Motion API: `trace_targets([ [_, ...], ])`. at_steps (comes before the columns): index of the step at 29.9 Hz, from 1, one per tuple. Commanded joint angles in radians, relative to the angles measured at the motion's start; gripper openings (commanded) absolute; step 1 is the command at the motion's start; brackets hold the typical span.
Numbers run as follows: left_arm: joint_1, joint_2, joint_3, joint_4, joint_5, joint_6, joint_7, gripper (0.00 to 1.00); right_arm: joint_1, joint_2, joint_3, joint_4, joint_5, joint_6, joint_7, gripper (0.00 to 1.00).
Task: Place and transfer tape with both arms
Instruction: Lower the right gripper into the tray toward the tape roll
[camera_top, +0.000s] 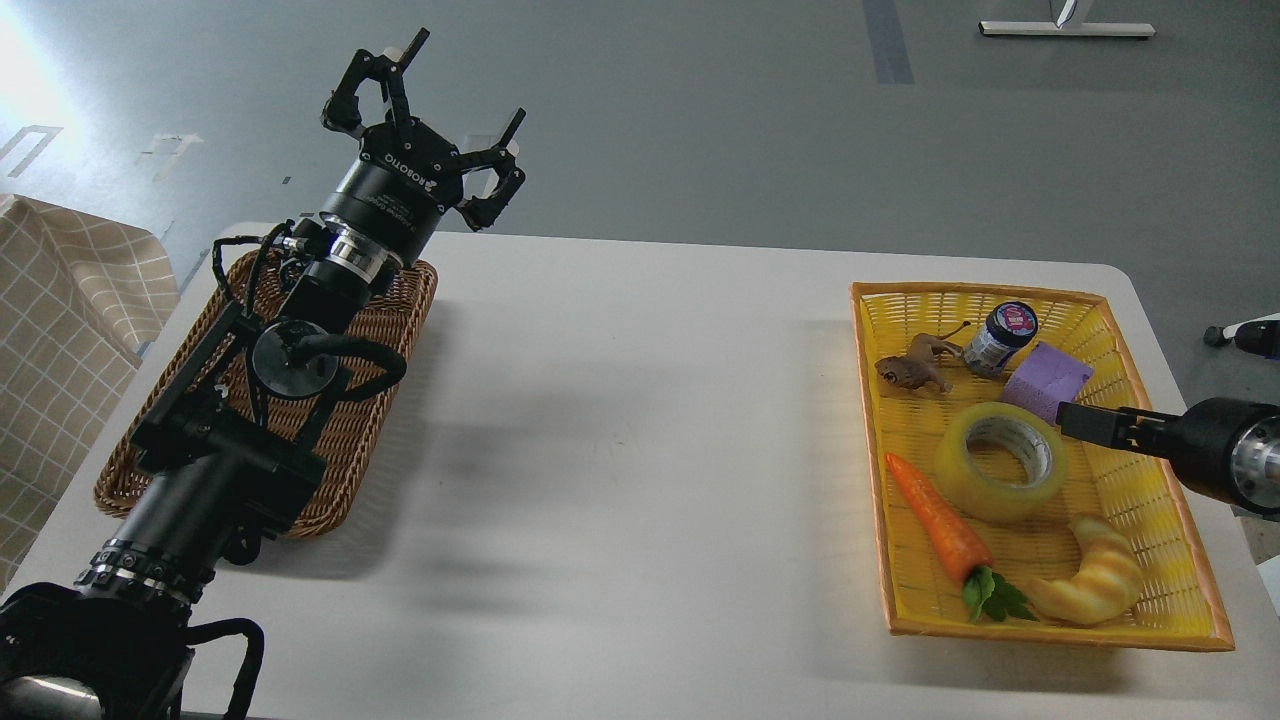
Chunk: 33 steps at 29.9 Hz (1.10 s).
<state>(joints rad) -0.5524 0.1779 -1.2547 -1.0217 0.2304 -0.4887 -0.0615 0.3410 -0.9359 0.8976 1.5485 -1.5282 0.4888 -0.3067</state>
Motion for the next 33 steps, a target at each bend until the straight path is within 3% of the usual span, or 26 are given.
trace_targets([
  [1,0.0,0.0,0.0,0.0,0.0,0.0,0.0,0.98,-0.011,0.014,-0.005,-0.005,-0.004,0.0,0.001,0.94],
  [15,0.002,-0.001,0.0,0.0,0.0,0.0,0.0,0.98,-0.011,0.085,-0.008,-0.036,-0.09,0.0,0.001,0.9],
  [21,0.005,-0.001,0.0,0.002,0.0,0.0,0.0,0.98,-0.01,0.109,-0.009,-0.065,-0.092,0.0,0.001,0.79],
  [27,0.005,-0.001,0.0,0.0,0.0,0.0,0.0,0.98,-0.004,0.138,-0.019,-0.1,-0.104,0.0,0.0,0.78],
  [29,0.003,-0.003,-0.002,0.0,0.0,0.0,0.0,0.98,-0.002,0.146,-0.019,-0.113,-0.104,0.0,0.0,0.71],
  [33,0.003,-0.001,-0.002,0.002,0.0,0.0,0.0,0.98,0.001,0.147,-0.022,-0.114,-0.102,0.0,0.0,0.68],
])
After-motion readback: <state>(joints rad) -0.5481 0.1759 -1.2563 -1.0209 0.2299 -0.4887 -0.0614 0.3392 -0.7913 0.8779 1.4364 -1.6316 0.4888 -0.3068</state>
